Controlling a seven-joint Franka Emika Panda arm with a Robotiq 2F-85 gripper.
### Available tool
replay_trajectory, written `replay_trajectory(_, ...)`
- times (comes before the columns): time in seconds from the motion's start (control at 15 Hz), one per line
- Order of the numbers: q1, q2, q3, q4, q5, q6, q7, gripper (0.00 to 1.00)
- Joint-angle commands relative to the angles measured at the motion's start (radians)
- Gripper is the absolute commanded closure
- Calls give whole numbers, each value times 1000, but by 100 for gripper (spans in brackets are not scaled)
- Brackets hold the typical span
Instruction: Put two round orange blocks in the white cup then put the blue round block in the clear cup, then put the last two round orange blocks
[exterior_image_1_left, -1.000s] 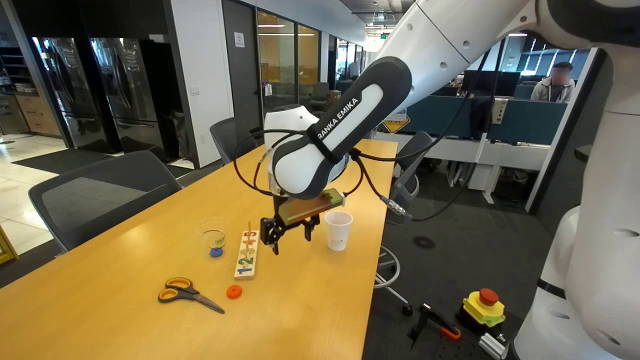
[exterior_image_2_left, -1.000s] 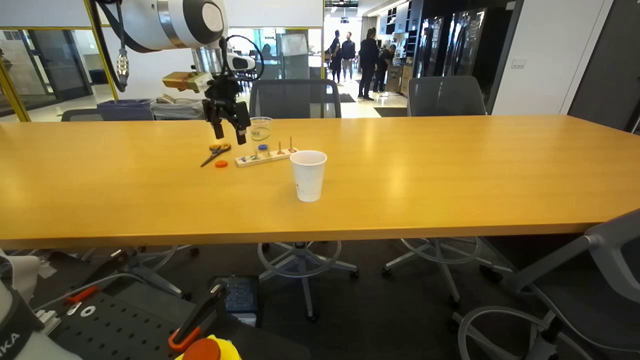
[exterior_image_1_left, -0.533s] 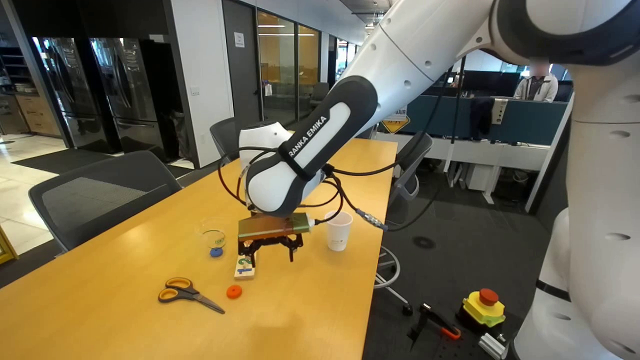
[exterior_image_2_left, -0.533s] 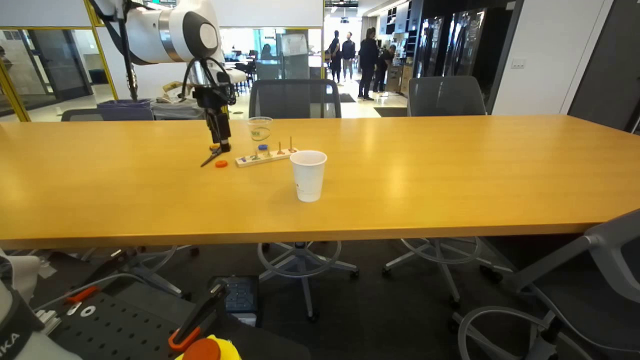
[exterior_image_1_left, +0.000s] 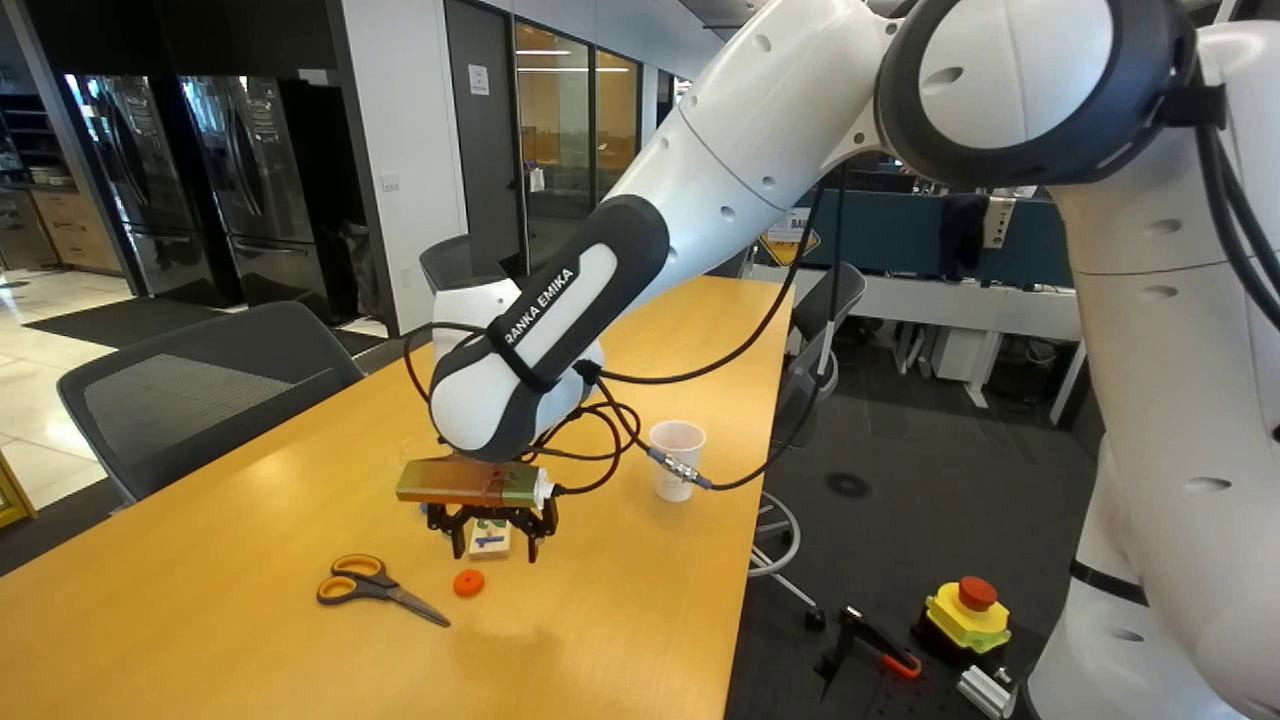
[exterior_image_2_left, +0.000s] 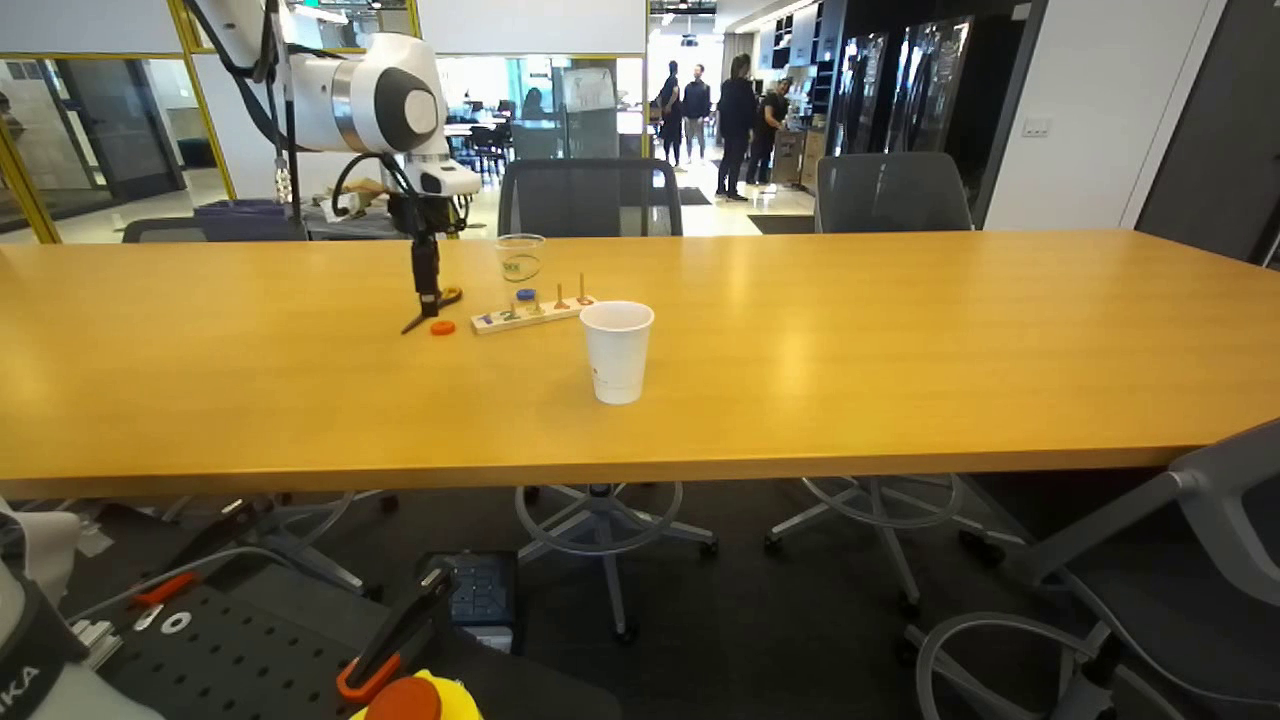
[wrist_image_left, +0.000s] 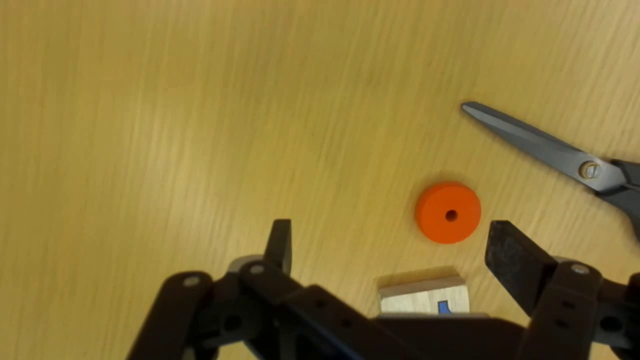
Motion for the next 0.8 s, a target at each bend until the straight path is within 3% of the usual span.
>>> replay_trajectory(0.0,5,59,5,67,75,44,25,0)
replay_trajectory(0.33,10,104,0,88,119,113,8,0)
replay_trajectory(0.73,30,152,-18,116,90,106,7,0)
